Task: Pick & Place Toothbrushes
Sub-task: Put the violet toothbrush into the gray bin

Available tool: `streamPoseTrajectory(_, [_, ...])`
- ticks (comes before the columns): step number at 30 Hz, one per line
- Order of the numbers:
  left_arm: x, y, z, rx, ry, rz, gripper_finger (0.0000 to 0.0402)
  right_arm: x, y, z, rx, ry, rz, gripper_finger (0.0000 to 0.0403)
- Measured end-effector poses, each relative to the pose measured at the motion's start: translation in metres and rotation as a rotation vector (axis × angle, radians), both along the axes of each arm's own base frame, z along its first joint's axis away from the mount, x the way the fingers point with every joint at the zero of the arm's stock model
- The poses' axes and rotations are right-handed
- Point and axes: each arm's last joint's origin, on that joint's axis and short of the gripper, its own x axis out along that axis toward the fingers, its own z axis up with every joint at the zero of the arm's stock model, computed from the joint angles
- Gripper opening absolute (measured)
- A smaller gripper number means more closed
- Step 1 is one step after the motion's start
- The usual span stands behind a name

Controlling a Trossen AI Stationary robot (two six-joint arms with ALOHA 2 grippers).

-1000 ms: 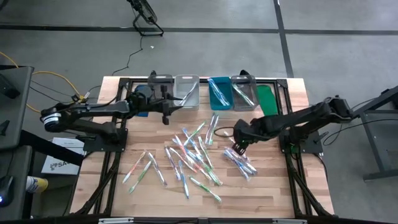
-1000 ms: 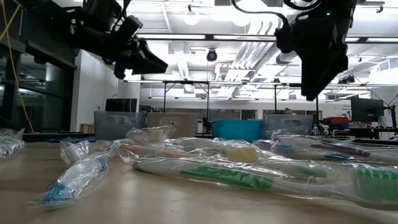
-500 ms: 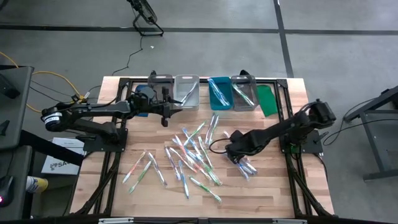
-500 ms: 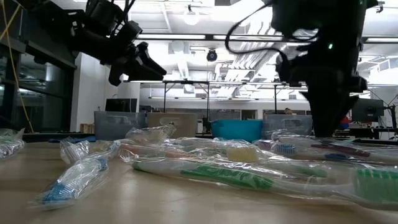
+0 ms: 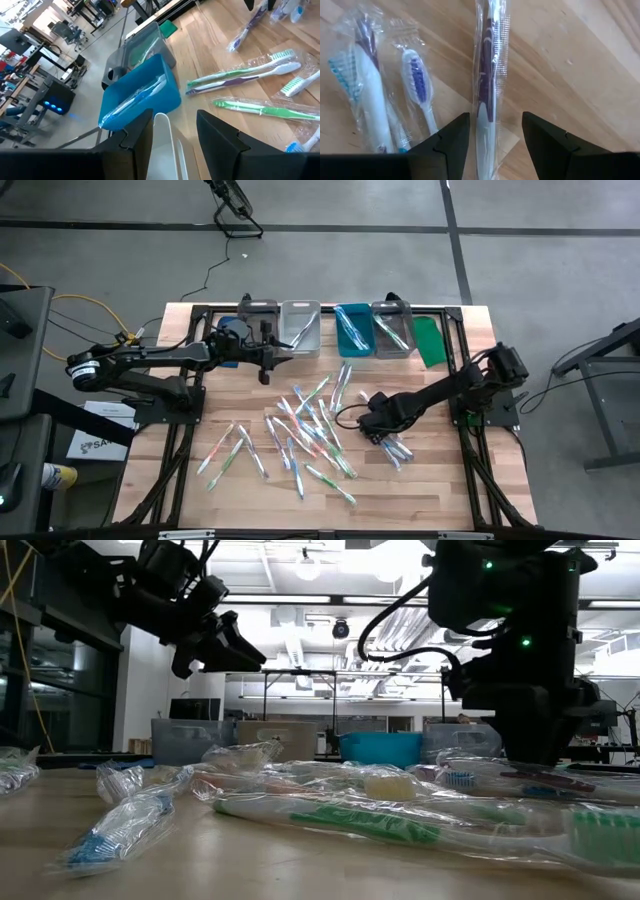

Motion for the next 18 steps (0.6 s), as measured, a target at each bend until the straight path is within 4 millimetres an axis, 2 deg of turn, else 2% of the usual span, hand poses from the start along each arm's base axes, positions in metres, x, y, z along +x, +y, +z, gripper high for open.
streamPoseTrajectory(4, [0.0,0.0,0.0,-0.001,0.0,-0.003,0.0147,0.0,-0.001,0.0,0.013,0.001,-0.024,0.0165])
streamPoseTrajectory(18, [-0.001,0.0,-0.002,-0.015,0.022,-0.004,0.0147,-0.008,-0.004,-0.014,0.043,-0.03,-0.119,0.007])
